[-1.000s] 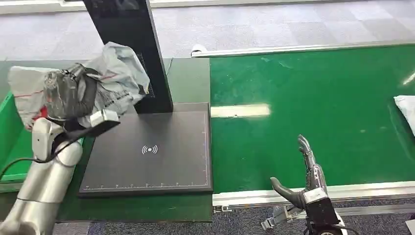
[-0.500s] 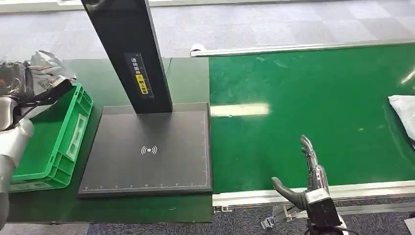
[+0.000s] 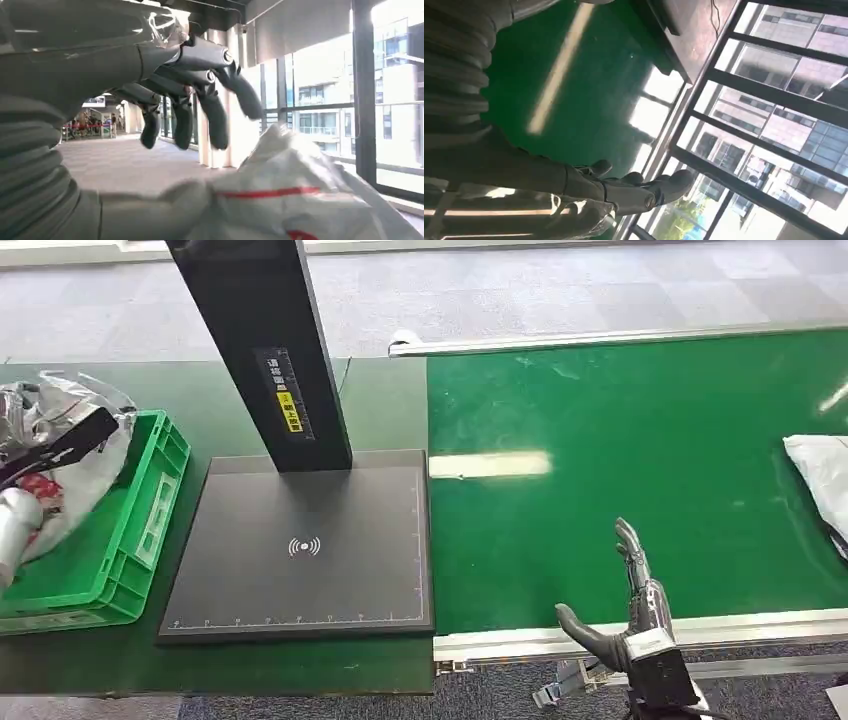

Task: Moved the parcel from conveyor to table for the left to box.

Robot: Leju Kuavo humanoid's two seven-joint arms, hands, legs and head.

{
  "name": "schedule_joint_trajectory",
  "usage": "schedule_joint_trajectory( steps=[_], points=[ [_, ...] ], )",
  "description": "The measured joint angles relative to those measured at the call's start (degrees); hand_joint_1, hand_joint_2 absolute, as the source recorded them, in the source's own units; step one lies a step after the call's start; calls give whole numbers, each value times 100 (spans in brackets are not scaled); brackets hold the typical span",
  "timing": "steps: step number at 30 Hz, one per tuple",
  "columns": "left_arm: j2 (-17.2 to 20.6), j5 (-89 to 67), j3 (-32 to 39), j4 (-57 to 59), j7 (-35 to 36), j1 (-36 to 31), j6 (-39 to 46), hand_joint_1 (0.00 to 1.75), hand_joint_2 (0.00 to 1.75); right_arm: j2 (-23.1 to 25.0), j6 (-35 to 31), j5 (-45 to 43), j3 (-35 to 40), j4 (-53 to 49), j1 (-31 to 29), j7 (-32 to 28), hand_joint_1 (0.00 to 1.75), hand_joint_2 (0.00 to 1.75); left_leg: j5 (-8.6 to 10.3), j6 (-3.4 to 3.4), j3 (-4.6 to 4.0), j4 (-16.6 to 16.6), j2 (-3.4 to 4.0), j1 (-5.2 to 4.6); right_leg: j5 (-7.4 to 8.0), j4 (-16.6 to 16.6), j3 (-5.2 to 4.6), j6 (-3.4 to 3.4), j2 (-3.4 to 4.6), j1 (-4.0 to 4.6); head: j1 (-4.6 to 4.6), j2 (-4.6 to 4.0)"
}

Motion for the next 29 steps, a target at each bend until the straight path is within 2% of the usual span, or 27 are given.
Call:
schedule_joint_trajectory(
  steps=[5,11,18,20,22,24,29],
  points=[
    [-28,33,88,0,-346,-2,53,0,175,-22,0,-75,2,68,-76,-81,0,175,0,0,0,0,0,-1,0,0,0,0,0,-1,-2,0],
    [-271,495,147,-145,-1236,26,155,0,175,-50,-22,-195,11,214,-183,-94,0,175,0,0,0,1,-6,-1,0,0,3,0,-4,-1,-2,0],
    [-538,703,144,-393,-1361,94,145,0,175,-74,-24,-212,33,341,-234,-96,0,175,0,0,2,1,-3,0,1,0,0,0,-2,-1,0,0],
    [-608,1079,146,-493,-1692,147,-8,0,175,-83,-24,-238,46,367,-253,-94,0,175,0,0,1,1,-4,0,1,-1,-1,0,-3,-1,-2,0],
    [-820,2249,168,-894,-2468,381,-579,0,175,-85,-13,-323,59,417,-302,-79,0,175,0,0,1,1,-9,-2,1,-1,2,0,-7,-3,-2,0],
    [-1175,3706,162,-1623,-2948,861,-1168,0,175,-72,59,-415,90,502,-398,-22,0,175,-2,3,5,1,-12,-11,0,-2,5,1,-8,-13,-4,0],
    [-2274,6712,-523,-3625,-3106,2539,-2378,0,175,120,533,-791,295,974,-599,212,0,175,-12,19,10,1,-3,-31,-2,-4,12,6,-3,-33,-2,0]
  ],
)
